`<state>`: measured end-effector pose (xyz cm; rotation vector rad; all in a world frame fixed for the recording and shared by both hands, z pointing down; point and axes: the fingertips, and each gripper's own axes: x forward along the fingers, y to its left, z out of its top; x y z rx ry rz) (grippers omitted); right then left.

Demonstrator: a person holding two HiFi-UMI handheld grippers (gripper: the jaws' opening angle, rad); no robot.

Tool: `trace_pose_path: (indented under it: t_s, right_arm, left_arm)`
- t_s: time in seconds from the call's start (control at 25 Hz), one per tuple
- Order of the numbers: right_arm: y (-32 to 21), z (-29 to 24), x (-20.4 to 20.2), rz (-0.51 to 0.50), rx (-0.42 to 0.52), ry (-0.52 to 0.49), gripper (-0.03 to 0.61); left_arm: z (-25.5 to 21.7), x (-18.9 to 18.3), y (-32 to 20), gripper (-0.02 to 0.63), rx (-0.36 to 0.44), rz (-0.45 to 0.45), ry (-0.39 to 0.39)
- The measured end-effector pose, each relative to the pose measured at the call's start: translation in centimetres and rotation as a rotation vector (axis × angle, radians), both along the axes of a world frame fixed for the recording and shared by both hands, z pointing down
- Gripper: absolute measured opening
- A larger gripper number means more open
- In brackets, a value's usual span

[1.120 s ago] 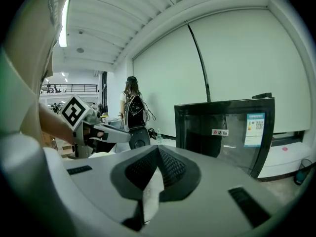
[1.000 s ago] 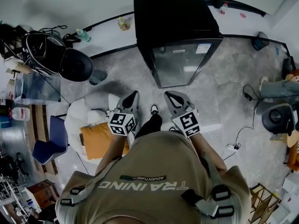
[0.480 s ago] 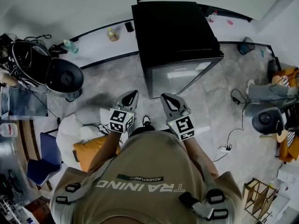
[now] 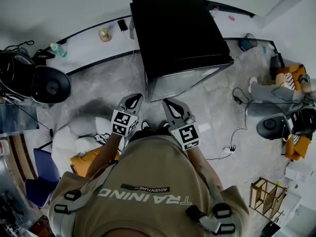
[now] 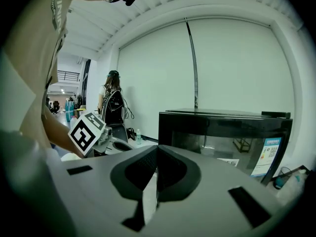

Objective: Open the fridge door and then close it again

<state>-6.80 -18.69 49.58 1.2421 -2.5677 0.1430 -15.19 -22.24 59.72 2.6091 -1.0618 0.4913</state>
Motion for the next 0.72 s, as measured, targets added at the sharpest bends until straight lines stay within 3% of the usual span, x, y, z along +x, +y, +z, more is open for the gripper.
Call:
trace_pose_path:
  t_s: [0.4, 0.52, 0.72]
  right_arm:
    - [-2.2, 0.5, 0.1, 0.039, -0.026, -0.001, -0.005]
    - [-2.8, 1.0, 0.1, 0.044, -0.02, -0.001, -0.005]
    - [-3.8, 1.6, 0.3, 0.053, -0.019, 0.003, -0.005]
  left_arm:
    - [2.0, 1.8, -2.1, 0.006, -0.055, 0.084, -0.01]
    - [2.4, 2.4, -2.8, 0.064, -0.083, 0.104, 0.015]
    - [3.5, 3.2, -3.3, 0.064, -0.099, 0.136, 0.011]
